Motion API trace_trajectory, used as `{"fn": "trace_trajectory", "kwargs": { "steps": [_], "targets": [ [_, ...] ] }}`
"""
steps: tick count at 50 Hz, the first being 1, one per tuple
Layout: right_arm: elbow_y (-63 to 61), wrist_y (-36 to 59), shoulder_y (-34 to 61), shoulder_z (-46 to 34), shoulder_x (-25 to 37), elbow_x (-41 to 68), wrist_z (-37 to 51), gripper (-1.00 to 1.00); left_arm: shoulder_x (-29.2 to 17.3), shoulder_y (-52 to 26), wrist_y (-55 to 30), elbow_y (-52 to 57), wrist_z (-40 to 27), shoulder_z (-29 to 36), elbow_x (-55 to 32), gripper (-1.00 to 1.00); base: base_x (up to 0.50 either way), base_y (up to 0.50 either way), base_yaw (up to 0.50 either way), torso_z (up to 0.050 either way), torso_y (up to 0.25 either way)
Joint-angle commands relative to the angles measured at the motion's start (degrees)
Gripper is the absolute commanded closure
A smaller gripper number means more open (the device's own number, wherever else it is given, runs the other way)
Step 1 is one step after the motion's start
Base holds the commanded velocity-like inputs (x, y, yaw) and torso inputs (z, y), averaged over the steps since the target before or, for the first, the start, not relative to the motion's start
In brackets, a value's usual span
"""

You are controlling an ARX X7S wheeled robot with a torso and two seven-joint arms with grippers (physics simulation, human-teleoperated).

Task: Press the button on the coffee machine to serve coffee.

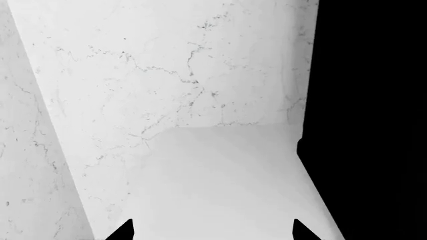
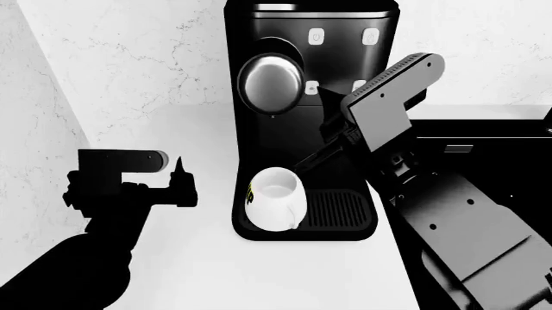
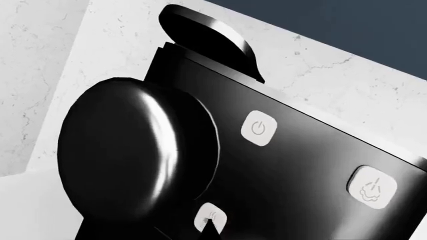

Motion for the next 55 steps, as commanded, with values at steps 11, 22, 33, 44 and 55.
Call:
{"fn": "trace_trajectory", "kwargs": {
  "steps": [11,22,33,44,55],
  "targets": [
    [2.3,-0.8,0.4,-1.1,-0.9,-0.3,-0.1,1.00,-0.5,0.9,0.6,-0.1,0.1,-0.2,-0.3,-1.00,0.00,0.00,0.00,0.000,0.000],
    [2.1,-0.2,0.6,-1.6,-1.6,-0.7,1.2,1.00,-0.4,1.0,1.1,-0.5,0.0,0.0,-0.2,-1.00,0.00,0.00,0.00,0.000,0.000],
    [3.5,-0.2,1.0,-2.0,-2.3,-1.5,2.2,1.00,-0.7,1.5,1.4,-0.4,0.1,-0.3,-0.5,-1.00,0.00,0.00,0.00,0.000,0.000],
    [4.0,0.2,1.2,-1.5,-2.7,-1.6,3.4,1.00,-0.5,1.3,1.7,-0.8,-0.1,0.1,-0.3,-1.00,0.00,0.00,0.00,0.000,0.000],
    [5.3,-0.6,1.3,-2.1,-3.2,-1.5,2.8,1.00,-0.7,1.4,1.7,-0.9,-0.2,0.1,-0.6,-1.00,0.00,0.00,0.00,0.000,0.000]
  ]
}}
